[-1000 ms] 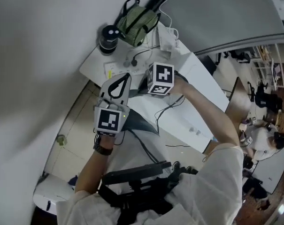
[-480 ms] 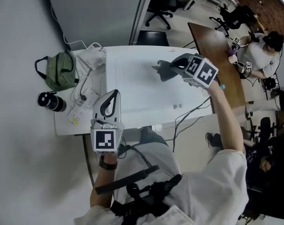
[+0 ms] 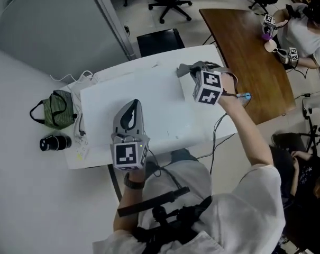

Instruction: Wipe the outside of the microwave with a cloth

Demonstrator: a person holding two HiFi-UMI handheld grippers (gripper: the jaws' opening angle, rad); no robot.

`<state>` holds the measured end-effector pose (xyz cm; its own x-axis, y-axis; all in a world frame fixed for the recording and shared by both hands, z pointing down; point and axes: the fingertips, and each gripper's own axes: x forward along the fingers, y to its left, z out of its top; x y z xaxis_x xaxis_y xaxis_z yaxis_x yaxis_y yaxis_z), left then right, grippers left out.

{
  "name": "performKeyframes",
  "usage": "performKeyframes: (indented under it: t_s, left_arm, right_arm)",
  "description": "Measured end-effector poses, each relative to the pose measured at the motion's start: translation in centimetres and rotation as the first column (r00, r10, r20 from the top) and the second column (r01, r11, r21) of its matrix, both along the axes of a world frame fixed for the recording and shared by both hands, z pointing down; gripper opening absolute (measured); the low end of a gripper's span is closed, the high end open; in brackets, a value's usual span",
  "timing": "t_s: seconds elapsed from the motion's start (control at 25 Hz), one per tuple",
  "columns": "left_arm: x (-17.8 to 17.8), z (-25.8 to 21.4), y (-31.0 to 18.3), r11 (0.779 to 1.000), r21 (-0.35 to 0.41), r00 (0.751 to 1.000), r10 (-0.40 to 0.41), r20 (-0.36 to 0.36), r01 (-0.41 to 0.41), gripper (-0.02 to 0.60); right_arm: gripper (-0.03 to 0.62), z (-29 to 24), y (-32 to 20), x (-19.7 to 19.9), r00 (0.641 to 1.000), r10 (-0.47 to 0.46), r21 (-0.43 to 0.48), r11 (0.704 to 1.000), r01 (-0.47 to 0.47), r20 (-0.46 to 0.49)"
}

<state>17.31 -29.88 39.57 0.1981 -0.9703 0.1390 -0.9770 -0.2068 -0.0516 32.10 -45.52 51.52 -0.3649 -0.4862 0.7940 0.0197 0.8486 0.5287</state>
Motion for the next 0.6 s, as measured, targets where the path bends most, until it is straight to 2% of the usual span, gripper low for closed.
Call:
performKeyframes:
  t_s: [0.08,0.2,0.4,0.48,0.6]
  left_arm:
    - [3.0,-0.2,-3.0,1.000,-0.006,0.999,-0.015,0.028,0.015,0.028]
    - [6.1,-0.9,-6.8,1.000,0.015,0.999,-0.002,0.049,0.002,0.028]
    - [8.2,-1.4,-10.6,1.000,0.020,1.000,0.023,0.003,-0.023,0.028]
    - [9.4,-1.0,-11.8,0.999,0.021,0.999,0.041,0.020,-0.042,0.028]
    - [9.7,0.3,-12.2,1.000,-0.003,1.000,-0.004,0.021,0.004,0.028]
  right_arm:
    - [0.020,3.2,2.0,1.4,0.995,-0.087,-0.078,0.993,0.084,-0.039]
    - [0.020,6.5,7.1,3.5,0.981,-0.189,-0.219,0.960,0.177,-0.035]
    - [0.020,9.2,17.5,6.7,0.937,-0.349,-0.419,0.855,0.305,-0.031]
    - [0.020,9.5,19.4,7.6,0.928,-0.373,-0.456,0.829,0.323,-0.020]
    - [0.020,10.1,19.4,7.8,0.936,-0.353,-0.464,0.827,0.317,0.010]
